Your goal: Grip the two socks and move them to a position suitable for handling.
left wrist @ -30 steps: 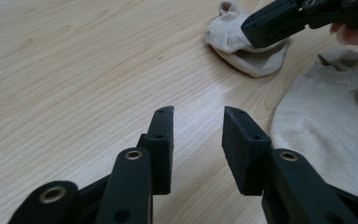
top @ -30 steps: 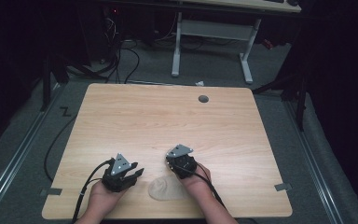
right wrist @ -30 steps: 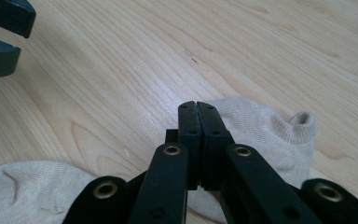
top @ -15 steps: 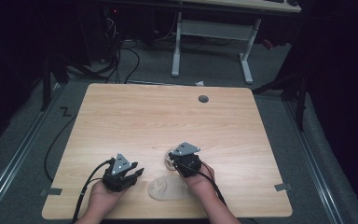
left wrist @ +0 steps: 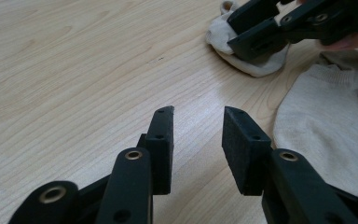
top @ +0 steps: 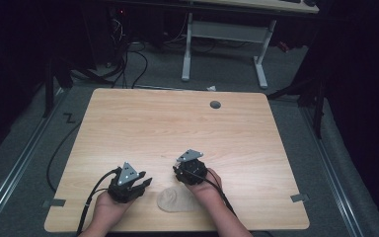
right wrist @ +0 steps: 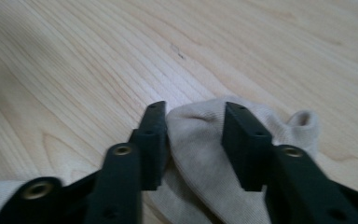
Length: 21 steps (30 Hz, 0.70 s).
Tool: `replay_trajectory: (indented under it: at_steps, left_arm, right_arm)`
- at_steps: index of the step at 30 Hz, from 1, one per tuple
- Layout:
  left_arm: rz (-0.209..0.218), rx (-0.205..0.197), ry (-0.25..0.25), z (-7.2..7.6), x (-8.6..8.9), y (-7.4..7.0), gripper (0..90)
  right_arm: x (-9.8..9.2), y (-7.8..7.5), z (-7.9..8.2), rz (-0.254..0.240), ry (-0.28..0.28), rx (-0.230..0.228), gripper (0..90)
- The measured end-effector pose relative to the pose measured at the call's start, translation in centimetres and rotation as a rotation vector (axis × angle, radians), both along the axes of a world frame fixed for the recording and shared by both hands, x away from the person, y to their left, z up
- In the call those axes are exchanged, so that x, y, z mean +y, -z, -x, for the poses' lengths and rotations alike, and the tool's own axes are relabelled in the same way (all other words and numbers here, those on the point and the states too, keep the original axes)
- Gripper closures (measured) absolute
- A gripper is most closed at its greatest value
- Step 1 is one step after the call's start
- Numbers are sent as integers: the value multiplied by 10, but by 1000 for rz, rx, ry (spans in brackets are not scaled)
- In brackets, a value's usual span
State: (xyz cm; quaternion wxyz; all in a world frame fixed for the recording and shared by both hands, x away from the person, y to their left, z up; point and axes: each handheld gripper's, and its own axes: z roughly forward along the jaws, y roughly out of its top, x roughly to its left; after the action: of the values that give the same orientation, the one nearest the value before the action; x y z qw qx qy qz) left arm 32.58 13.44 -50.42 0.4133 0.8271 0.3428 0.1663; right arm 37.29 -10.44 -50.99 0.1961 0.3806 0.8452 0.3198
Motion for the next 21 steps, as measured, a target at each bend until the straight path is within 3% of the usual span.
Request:
replay_trajectory:
  at_steps: [3, 6, 14, 21]
  left_arm:
    - [0, -1, 0, 0, 0, 0, 641]
    - [3, -2, -3, 0, 1, 0, 641]
    - [-1, 1, 1, 0, 0, 0, 641]
    - [-3, 0, 1, -1, 0, 0, 640]
  right_arm:
    - [-1, 3, -3, 12, 0, 6, 788]
    - [-1, 4, -3, 22, 6, -2, 854]
    - [-6, -7, 1, -3, 15, -36, 868]
    - [-19, -21, 5, -72, 27, -57, 866]
